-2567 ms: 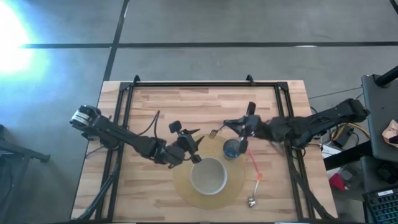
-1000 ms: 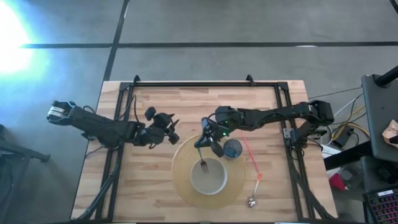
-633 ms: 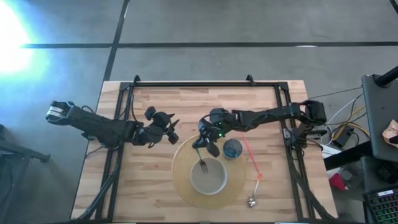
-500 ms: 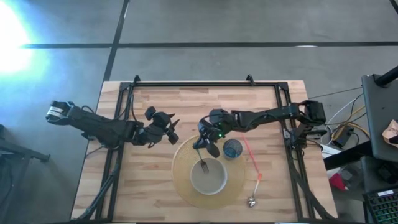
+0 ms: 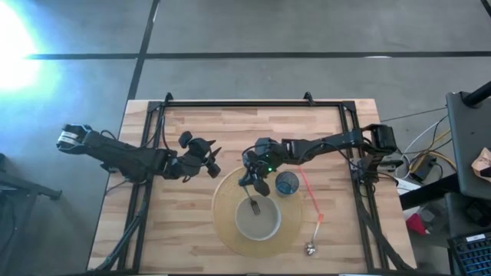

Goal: Pick & Place Utensil
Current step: Put the blue fork into the white bowl on the brown mat

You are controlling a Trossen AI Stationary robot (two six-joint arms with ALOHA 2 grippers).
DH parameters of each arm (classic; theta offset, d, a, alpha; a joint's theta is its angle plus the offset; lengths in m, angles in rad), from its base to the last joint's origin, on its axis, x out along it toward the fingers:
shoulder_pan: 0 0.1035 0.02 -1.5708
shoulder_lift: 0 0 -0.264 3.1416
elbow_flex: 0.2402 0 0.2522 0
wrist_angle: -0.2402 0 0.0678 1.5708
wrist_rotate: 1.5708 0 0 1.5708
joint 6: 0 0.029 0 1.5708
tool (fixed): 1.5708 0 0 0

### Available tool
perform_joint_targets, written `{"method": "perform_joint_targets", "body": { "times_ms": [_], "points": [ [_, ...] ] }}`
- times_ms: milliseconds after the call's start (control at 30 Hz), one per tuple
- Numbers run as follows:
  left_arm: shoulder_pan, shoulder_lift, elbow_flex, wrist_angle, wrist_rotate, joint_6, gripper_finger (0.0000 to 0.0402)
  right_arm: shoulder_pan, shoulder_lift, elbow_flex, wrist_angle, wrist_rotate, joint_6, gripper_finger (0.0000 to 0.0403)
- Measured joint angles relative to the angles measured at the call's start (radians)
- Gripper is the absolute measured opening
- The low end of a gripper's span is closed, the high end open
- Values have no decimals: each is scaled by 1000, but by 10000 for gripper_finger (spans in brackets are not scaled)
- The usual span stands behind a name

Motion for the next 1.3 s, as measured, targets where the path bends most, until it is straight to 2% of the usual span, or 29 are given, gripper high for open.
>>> {"method": "perform_joint_targets", "body": {
  "times_ms": [267,500,1300],
  "points": [
    [0,0,0,0,0,-1,149,0,0,1,-18,-18,-79,9],
    [0,0,0,0,0,-1,149,-2,0,0,-51,-15,-138,27],
    [1,0,-2,0,0,-1,149,-2,2,-1,-138,-15,-199,41]
  ]
}}
